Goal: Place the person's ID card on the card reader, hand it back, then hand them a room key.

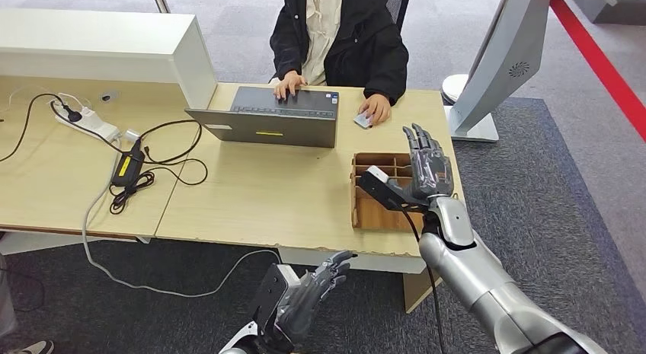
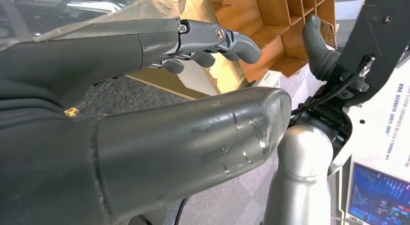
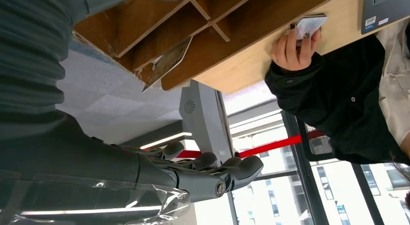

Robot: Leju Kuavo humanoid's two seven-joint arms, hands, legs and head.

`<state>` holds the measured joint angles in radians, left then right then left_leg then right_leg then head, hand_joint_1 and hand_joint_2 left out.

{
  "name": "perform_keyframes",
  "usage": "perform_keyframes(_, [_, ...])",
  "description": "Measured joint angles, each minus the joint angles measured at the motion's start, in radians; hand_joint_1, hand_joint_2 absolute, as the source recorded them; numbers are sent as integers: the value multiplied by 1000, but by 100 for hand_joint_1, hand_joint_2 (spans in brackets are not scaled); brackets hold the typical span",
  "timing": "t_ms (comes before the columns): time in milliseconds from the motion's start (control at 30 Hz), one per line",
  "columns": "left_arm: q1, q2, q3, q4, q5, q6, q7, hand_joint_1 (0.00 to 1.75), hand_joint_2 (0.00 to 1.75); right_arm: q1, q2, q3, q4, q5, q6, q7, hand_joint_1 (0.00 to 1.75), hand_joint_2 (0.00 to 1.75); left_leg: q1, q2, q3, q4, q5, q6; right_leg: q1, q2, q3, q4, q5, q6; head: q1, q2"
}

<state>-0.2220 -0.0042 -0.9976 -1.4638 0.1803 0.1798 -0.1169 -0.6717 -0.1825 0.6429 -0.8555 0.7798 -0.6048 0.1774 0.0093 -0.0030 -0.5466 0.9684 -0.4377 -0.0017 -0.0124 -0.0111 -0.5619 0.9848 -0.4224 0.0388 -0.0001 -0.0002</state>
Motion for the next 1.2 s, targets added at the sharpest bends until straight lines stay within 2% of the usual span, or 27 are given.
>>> perform_keyframes(867, [17, 39, 0, -35, -27, -9, 11, 0, 0, -6, 24, 10, 108, -22, -26, -4, 0, 175, 0, 0, 0, 0, 0, 0, 0, 0, 0, 0, 0, 0, 0, 0])
perform_keyframes(1200, [25, 52, 0, -50, -26, 12, 22, 0, 0, -64, 43, 15, 136, -36, -49, -28, 0, 175, 0, 0, 0, 0, 0, 0, 0, 0, 0, 0, 0, 0, 0, 0])
